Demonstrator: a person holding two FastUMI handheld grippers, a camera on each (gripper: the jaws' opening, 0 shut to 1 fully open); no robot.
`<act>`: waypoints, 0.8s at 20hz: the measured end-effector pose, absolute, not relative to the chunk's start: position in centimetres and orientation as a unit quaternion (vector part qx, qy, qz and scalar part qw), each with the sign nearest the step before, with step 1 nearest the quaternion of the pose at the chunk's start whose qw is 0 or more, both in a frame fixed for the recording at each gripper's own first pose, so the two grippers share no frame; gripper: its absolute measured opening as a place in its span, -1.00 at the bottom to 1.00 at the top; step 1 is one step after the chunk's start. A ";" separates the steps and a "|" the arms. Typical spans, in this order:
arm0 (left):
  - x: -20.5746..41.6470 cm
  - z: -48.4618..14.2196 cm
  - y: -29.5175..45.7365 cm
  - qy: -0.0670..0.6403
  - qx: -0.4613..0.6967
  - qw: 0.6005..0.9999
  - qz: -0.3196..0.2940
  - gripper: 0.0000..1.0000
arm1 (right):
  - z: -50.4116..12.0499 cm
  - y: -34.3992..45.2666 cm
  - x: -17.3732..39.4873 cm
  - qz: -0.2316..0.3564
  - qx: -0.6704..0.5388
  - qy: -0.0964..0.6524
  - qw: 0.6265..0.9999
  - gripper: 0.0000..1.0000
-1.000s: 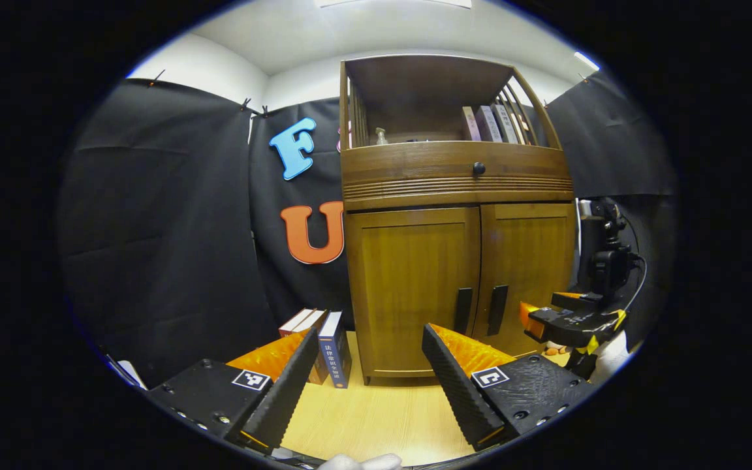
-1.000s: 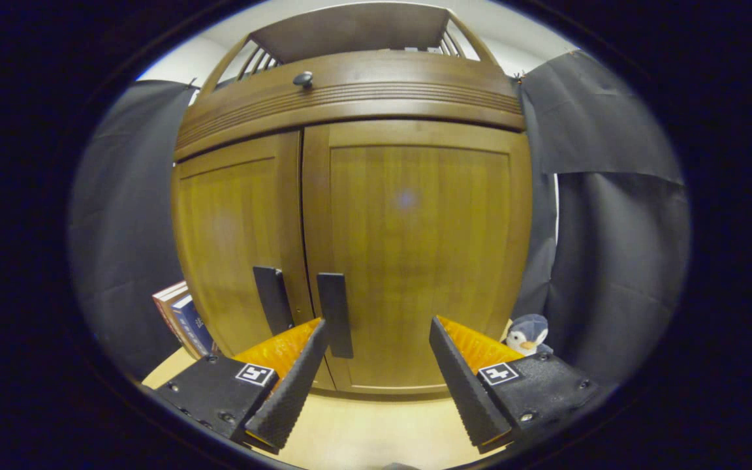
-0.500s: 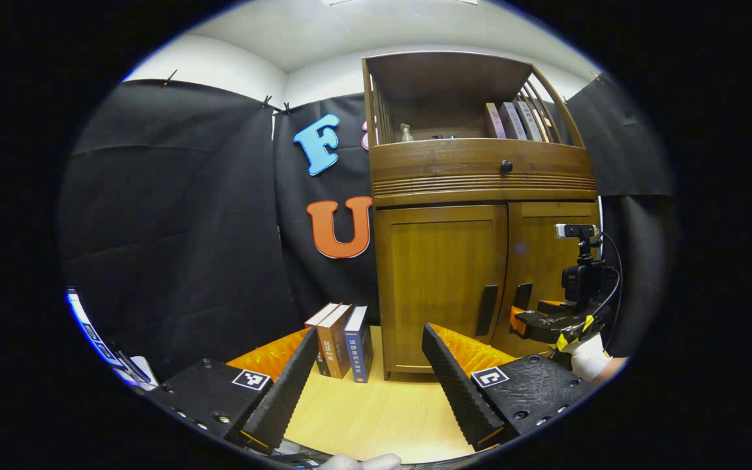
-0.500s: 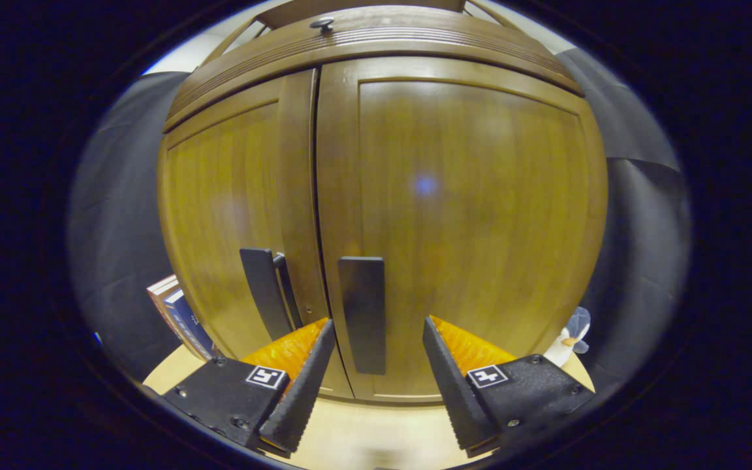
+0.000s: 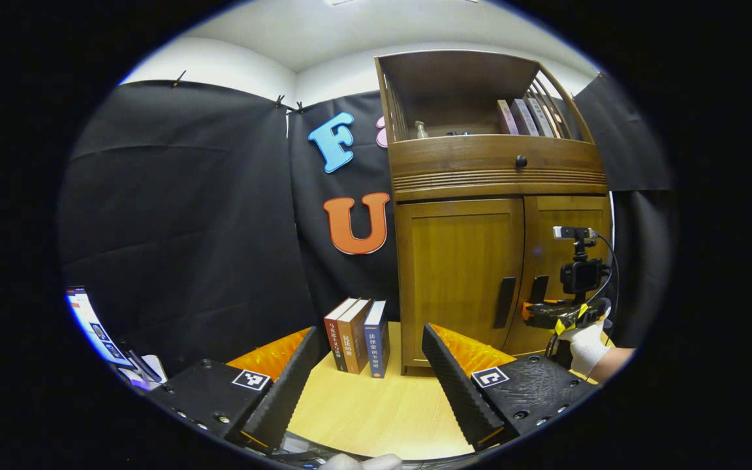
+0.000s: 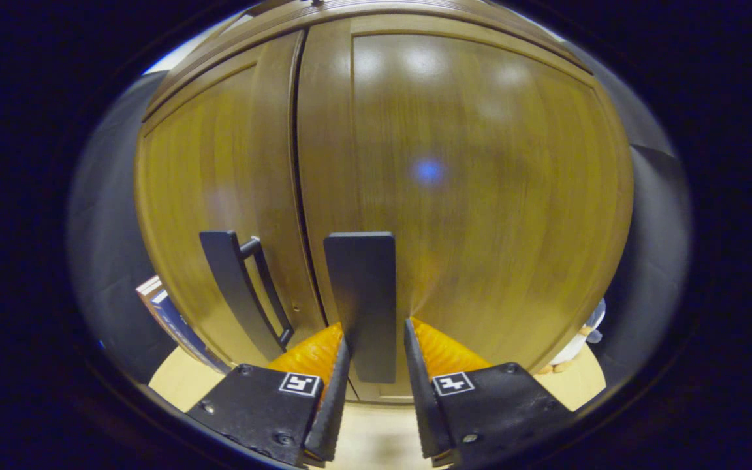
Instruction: Open the right door of the double-door shoe cabinet with the right hand, and open the left door with the left hand.
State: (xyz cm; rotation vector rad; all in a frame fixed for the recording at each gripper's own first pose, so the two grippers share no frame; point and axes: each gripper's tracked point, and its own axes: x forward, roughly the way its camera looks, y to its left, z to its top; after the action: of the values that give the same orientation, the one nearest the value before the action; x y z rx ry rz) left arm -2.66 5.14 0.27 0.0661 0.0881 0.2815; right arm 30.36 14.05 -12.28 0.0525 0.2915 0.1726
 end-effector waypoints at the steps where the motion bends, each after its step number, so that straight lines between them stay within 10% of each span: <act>1: -2.9 0.3 5.3 0.044 0.027 0.989 0.140 0.93 | -12.2 14.1 30.2 0.087 0.029 0.146 0.985 -0.06; 16: -3.8 -1.0 4.8 0.047 0.005 0.993 0.110 0.93 | -13.1 12.0 23.7 0.136 -0.005 0.151 0.979 -0.39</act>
State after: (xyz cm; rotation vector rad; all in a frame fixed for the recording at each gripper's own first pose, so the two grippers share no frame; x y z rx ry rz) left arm -3.76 4.82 -0.98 0.0108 0.0942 0.2214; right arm 23.67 12.03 -13.11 -0.0105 0.3050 0.2747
